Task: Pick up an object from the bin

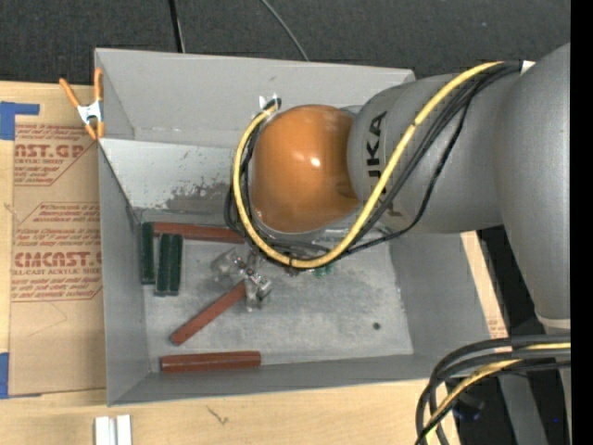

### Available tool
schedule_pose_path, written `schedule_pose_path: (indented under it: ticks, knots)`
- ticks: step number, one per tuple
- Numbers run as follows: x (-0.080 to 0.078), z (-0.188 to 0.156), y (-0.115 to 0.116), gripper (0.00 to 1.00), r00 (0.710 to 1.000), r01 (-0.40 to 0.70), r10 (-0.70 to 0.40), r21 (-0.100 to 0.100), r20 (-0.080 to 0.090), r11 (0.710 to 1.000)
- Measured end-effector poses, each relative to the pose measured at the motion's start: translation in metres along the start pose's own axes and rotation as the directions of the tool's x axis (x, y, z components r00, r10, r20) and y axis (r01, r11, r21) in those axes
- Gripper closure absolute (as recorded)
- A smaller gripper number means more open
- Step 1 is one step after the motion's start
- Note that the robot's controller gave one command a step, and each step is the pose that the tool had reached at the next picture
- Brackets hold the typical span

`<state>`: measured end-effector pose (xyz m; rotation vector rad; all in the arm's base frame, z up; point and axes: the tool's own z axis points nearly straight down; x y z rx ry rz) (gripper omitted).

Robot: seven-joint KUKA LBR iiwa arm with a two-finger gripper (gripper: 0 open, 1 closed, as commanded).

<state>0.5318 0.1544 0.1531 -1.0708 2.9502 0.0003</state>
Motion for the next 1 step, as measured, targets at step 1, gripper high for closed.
schedule_pose_path:
  ticks: [1]
  knots:
    - [0.0101,-0.0626,0.0193,1.00,1.000,0.019,-0.019,-0.002,-0.001,1.000]
